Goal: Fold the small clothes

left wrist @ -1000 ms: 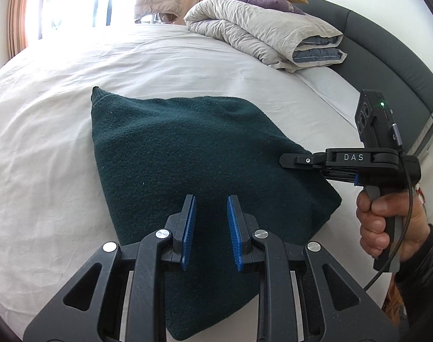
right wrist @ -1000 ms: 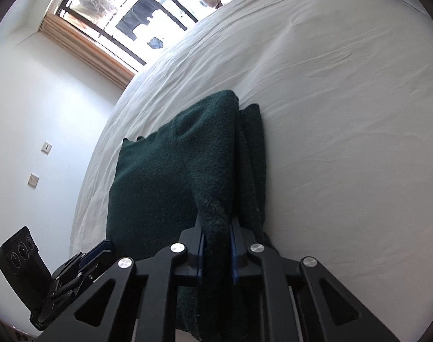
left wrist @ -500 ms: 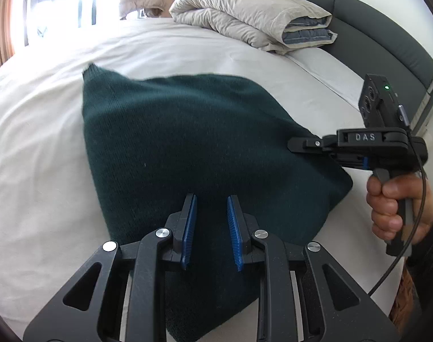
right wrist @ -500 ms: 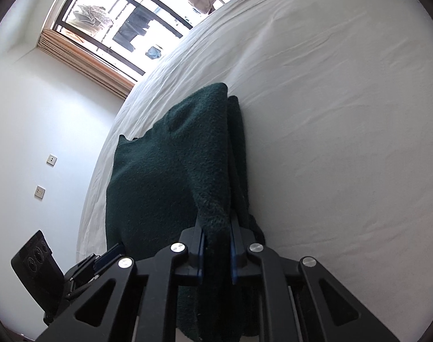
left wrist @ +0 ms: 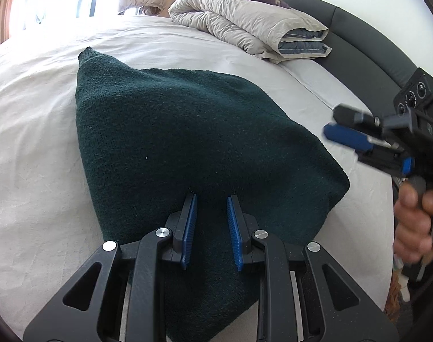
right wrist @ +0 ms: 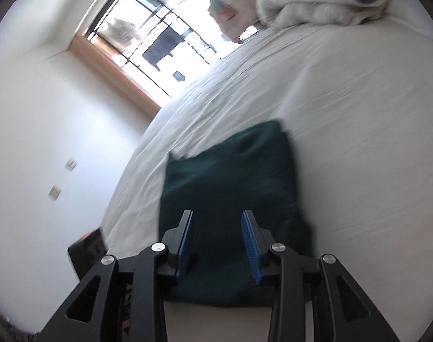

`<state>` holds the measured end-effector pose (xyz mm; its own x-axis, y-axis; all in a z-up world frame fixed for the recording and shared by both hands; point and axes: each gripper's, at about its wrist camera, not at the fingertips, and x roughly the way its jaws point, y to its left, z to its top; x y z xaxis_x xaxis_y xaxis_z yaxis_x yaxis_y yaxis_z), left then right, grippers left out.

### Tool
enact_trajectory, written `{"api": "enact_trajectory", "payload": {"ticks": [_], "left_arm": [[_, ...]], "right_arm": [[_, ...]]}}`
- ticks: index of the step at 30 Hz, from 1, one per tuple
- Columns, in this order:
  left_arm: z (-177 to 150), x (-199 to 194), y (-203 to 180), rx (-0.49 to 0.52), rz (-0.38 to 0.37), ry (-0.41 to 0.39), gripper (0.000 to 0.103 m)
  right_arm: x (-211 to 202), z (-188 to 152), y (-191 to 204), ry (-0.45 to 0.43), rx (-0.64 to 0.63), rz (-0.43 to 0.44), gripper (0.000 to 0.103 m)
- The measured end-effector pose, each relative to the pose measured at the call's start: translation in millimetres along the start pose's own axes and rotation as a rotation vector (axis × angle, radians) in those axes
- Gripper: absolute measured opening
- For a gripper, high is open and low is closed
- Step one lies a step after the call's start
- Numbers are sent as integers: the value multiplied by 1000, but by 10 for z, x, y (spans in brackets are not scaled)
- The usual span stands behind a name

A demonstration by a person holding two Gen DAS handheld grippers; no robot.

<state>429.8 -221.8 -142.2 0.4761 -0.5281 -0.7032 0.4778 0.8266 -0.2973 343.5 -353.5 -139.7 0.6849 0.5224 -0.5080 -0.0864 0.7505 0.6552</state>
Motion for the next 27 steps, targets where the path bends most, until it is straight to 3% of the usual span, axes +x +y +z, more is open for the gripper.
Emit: {"api": "enact_trajectory", "payload": {"ticks": [3, 5, 6, 7, 9, 11, 14, 20, 22, 27], "left_arm": [[-17, -6, 1, 2, -2, -5, 21], [-19, -5, 6, -1, -8, -5, 21], [-18, -8, 15, -6, -14, -7, 21], [-17, -21, 27, -15, -22, -11, 21], [-12, -106, 69, -45, -43, -16, 21], [45, -237, 83, -69, -36, -45, 21], [283, -373, 100, -50, 54, -119, 21], [752, 16, 399, -44, 164, -69, 21], [737, 163, 473, -46, 171, -43, 21], [593, 287, 388, 15, 240, -91, 21]], "right_arm": [[264, -143, -117, 71, 22, -12, 37], [367, -271, -327, 86, 46, -55, 21], [360, -310, -409, 61, 26, -52, 0], [335, -366, -509, 29, 26, -35, 0], [247, -406, -840, -24, 168, 94, 0], [152, -406, -1014, -78, 248, 113, 0], [195, -430, -950, -91, 208, 93, 0], [227, -452, -881, -102, 193, 92, 0], [212, -452, -906, -102, 187, 94, 0], [191, -454, -951, -106, 184, 100, 0]]}}
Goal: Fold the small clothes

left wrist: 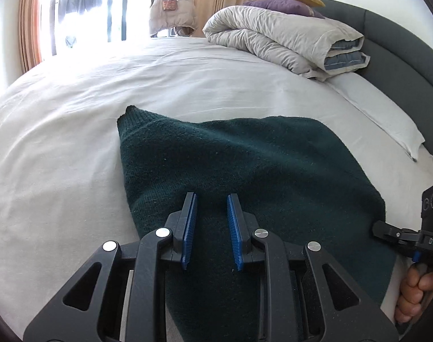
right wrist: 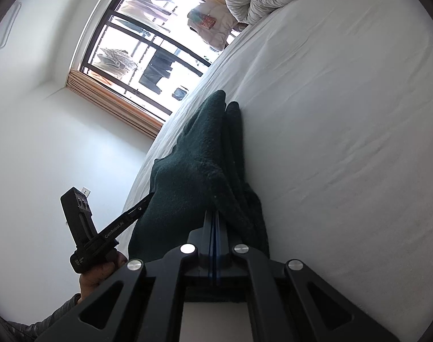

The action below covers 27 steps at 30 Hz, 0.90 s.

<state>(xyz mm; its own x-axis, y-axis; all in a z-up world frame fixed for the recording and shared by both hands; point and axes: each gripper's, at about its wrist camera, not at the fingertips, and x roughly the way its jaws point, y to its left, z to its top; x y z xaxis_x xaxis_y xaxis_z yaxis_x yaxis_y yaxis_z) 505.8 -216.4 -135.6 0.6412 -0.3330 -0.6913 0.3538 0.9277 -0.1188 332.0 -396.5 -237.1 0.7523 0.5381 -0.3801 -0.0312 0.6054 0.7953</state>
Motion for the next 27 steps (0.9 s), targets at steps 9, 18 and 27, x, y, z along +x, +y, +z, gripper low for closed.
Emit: {"api": "enact_trajectory", "payload": {"ticks": [9, 18, 27], "left_arm": [[-141, -280, 145, -100, -50, -38, 22], [-460, -873, 626, -384, -128, -67, 92], [-353, -743, 596, -336, -161, 68, 92]], "right_arm": [[-27, -7, -5, -3, -1, 0, 0], [-403, -119, 159, -50, -15, -19, 58], [-708, 12, 367, -64, -77, -143, 77]]}}
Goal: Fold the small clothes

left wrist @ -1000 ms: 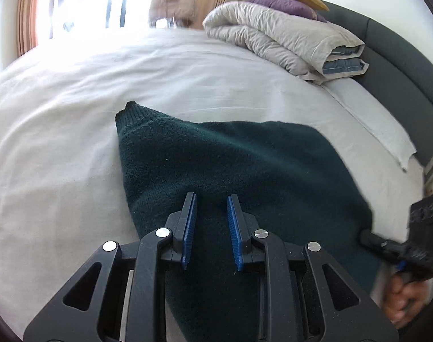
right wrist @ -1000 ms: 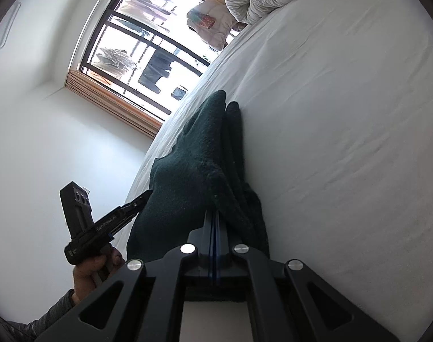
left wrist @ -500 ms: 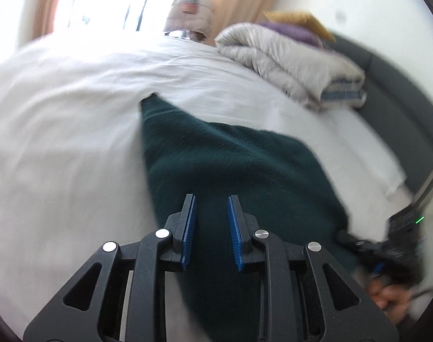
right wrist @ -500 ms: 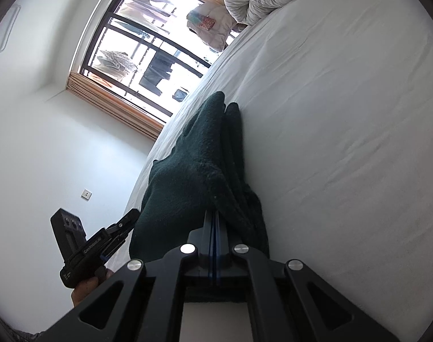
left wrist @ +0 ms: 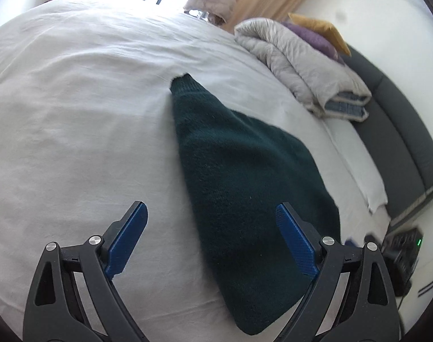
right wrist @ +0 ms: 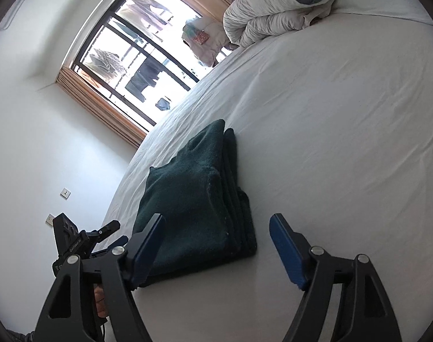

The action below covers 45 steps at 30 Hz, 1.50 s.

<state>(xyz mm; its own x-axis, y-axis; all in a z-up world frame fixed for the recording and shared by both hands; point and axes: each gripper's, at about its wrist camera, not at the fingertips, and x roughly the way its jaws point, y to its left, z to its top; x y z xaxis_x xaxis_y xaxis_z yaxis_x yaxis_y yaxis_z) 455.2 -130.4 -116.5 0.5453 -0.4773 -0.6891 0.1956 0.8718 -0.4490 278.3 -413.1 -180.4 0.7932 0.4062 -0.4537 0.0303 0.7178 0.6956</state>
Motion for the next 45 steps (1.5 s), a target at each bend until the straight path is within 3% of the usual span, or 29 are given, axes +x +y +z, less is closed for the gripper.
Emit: {"api": "enact_trajectory", "payload": {"ticks": [4, 6, 11, 14, 16, 21, 23, 27, 33, 39, 45], "left_arm": [[41, 266, -95, 44, 6, 97, 92], [65, 428, -100, 52, 1, 148, 85], [146, 643, -117, 30, -52, 172, 73], [170, 745, -84, 4, -80, 185, 68], [183, 794, -61, -2, -89, 191, 65], [238, 784, -115, 14, -71, 199, 49], [259, 728, -126, 14, -75, 187, 37], [243, 358, -140, 26, -91, 160, 32], [60, -653, 40, 42, -78, 82, 31], [-340, -1777, 365, 74, 16, -6, 31], [-752, -2498, 947, 9, 49, -27, 32]], "right_arm": [[311, 317, 117, 86, -40, -14, 75], [539, 466, 130, 136, -45, -35, 75], [1128, 624, -37, 307, 41, -18, 73], [1339, 702, -105, 322, 69, -14, 62], [1450, 730, -75, 357, 47, -28, 43], [1439, 639, 146, 363, -71, -100, 30], [1364, 620, 228, 343, -80, -125, 28], [1096, 545, 621, 304, -150, -117, 26], [687, 200, 1359, 291, -242, -37, 26], [442, -540, 2060, 318, -307, 57, 26], [457, -1284, 2570, 375, -324, 114, 26]]}}
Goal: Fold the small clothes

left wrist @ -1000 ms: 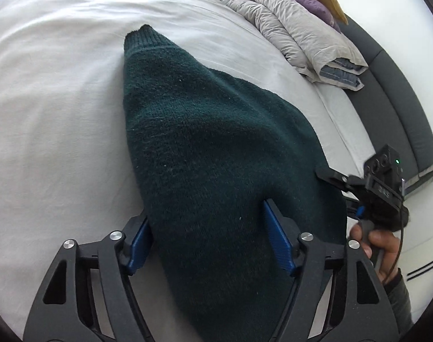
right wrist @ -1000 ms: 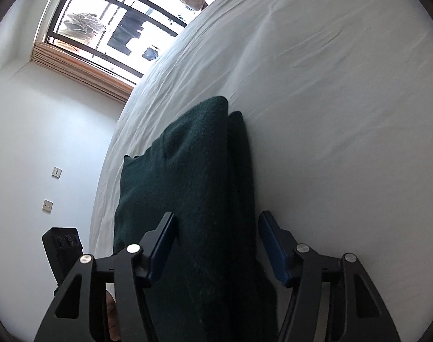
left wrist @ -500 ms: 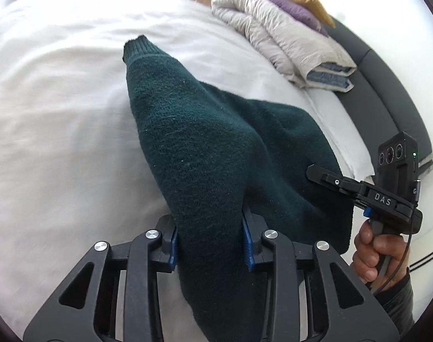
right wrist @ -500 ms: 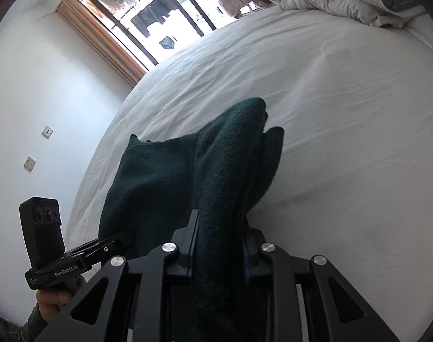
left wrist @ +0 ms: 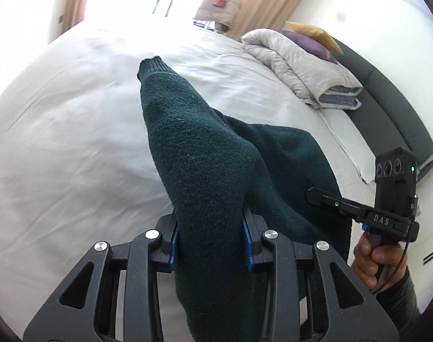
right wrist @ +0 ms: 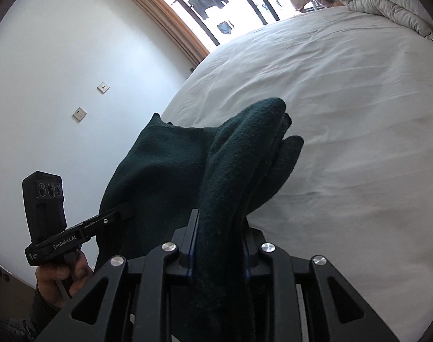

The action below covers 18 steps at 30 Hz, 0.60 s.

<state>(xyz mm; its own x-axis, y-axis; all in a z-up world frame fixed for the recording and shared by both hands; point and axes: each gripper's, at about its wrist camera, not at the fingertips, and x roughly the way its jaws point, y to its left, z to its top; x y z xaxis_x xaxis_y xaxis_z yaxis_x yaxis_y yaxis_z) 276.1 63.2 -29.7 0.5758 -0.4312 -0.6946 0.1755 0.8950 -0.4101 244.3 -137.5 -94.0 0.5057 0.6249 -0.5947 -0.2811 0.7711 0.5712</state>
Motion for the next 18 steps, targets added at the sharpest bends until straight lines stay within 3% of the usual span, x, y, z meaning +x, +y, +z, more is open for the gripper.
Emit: {"api": "enact_trajectory", "payload": {"ticks": [5, 9, 13, 14, 18], "left_arm": [[-350, -129, 337, -8, 29, 13, 32], [-660, 35, 709, -51, 26, 43, 35], [-839, 56, 934, -106, -16, 20, 48], [-855, 65, 942, -98, -3, 18, 53], [-878, 156, 990, -102, -14, 8, 59]], "right_arm": [[195, -260, 193, 21, 5, -2, 26], [464, -534, 88, 78, 85, -48, 26], [460, -711, -262, 34, 232, 50, 33], [467, -736, -320, 31, 244, 59, 34], [425, -799, -442, 5, 235, 85, 35]]}}
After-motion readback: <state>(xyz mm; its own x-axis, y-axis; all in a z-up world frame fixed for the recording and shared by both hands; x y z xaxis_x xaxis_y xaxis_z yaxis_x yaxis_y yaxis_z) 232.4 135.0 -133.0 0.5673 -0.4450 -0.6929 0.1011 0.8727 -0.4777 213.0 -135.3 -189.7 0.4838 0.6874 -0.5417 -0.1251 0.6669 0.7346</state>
